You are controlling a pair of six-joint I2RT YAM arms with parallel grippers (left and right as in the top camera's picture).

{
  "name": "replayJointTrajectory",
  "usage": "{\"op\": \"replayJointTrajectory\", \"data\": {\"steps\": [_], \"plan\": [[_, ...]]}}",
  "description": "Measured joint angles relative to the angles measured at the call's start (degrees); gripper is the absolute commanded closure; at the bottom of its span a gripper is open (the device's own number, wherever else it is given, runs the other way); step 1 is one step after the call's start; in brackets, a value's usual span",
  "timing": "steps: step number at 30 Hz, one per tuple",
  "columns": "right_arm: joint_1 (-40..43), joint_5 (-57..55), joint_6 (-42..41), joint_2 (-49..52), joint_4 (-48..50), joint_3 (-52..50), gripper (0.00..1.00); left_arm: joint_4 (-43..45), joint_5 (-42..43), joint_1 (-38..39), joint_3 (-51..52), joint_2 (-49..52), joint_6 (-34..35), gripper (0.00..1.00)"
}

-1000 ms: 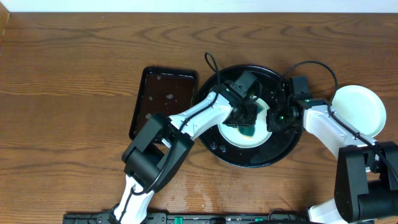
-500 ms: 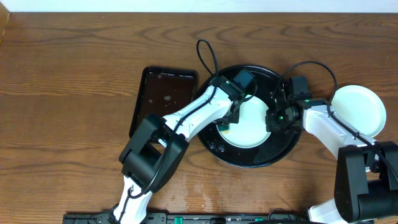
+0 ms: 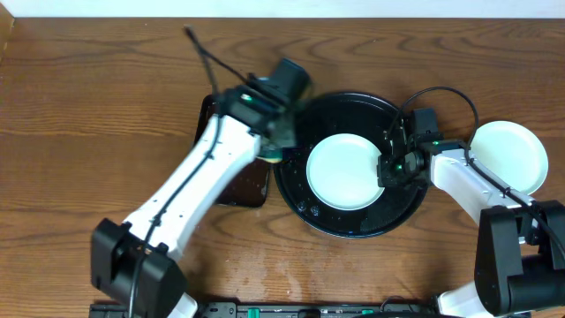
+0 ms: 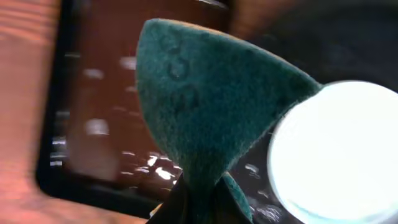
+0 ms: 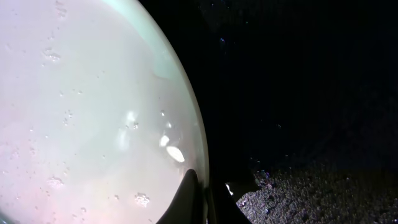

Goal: Clean dirty plates on tray and stack at the side
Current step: 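Return the sponge to the small black tray with the left gripper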

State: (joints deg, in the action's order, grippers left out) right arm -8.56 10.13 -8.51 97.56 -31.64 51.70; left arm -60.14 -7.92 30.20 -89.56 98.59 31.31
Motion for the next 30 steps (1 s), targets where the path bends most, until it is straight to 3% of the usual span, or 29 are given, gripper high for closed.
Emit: {"op": "replayJointTrajectory", "data": {"steps": [6,10,14,19,25,30], "plan": [[0.00,0.39,-0.02,0.02,0.09,0.00,0.99,9.66,-1.90,-7.58,10.25,2.43,-2.21,0.92],[0.02,0.44,-0.04,0.04,0.15,0.00,0.99,15.61,0.59,-9.31,16.61,5.73,-4.83,0.75],[0.00,0.59,-0.04,0.09,0.46,0.00,0.99,15.21,2.01,-9.49,17.35,5.84,-6.14,0.53],[0.00,0.59,-0.22,0.35,2.25,-0.17,0.99,11.76,2.97,-9.49,15.80,1.66,-6.71,0.44],[0.02,0.90,-0.72,0.20,2.62,-0.17,0.99,8.20,4.61,-9.49,14.40,-11.32,-7.06,0.19],[-0.04,-1.66,-0.66,-6.62,-1.55,-0.92,0.99,7.10,4.98,-9.49,14.27,-18.40,-7.19,0.18]]}}
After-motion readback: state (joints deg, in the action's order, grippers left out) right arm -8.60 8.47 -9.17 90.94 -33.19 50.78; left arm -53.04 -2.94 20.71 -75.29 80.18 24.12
